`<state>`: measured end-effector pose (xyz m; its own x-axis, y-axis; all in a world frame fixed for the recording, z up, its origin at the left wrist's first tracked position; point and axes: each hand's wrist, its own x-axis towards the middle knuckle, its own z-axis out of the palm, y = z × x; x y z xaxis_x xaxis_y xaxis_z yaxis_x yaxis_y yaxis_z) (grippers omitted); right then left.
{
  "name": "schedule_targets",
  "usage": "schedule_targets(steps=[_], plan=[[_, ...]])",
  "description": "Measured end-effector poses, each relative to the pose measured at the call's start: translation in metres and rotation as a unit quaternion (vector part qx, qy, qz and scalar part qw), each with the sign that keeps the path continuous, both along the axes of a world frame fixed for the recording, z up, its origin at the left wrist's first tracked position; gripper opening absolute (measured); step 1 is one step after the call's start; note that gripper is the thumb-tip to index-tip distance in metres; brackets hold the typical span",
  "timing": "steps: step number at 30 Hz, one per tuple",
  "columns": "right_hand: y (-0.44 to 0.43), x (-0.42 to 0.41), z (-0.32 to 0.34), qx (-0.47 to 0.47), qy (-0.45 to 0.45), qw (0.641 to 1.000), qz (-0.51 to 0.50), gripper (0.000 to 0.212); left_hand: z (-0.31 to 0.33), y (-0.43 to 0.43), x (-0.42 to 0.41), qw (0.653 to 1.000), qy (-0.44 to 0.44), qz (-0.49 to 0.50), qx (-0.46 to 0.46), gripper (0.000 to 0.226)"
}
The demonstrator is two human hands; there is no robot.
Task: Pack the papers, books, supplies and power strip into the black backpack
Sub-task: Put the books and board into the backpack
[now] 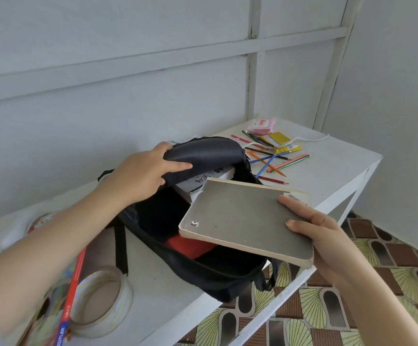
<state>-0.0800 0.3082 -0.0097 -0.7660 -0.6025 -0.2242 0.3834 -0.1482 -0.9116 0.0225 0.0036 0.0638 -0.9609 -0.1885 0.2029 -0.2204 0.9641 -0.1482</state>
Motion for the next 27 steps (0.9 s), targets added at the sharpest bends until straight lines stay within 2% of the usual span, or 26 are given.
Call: schedule_targets(steps=[9,13,15,16,18,19,24,27], plan=[[-0.085,-0.032,0.01,0.007,-0.028,1.0,0.005,0.043,0.02,0.0,-0.001,1.0,0.007,0.002,-0.002,0.069],[-0.125,-0.037,0.002,0.032,0.0,0.999,-0.028,0.05,0.025,0.002,0.0,1.0,0.017,0.003,-0.008,0.068],[-0.138,-0.037,0.0,0.015,0.039,0.998,0.036,0.064,0.027,0.002,0.0,1.0,0.022,0.004,-0.012,0.068],[-0.141,-0.037,0.001,0.04,0.089,0.99,0.101,0.072,0.028,0.003,0.0,1.0,0.026,0.005,-0.012,0.068],[-0.141,-0.036,0.006,0.154,0.213,0.938,0.225,0.077,0.029,0.002,0.0,0.999,0.034,0.013,-0.004,0.068],[-0.141,-0.036,0.007,0.194,0.249,0.915,0.252,0.076,0.028,0.002,0.001,0.999,0.037,0.015,0.001,0.068],[-0.151,-0.038,-0.003,0.239,0.325,0.888,0.222,0.071,0.021,0.002,0.003,0.999,0.047,0.009,0.003,0.067],[-0.163,-0.042,-0.01,0.248,0.336,0.89,0.186,0.069,0.021,0.004,0.004,0.999,0.052,0.004,-0.005,0.066]])
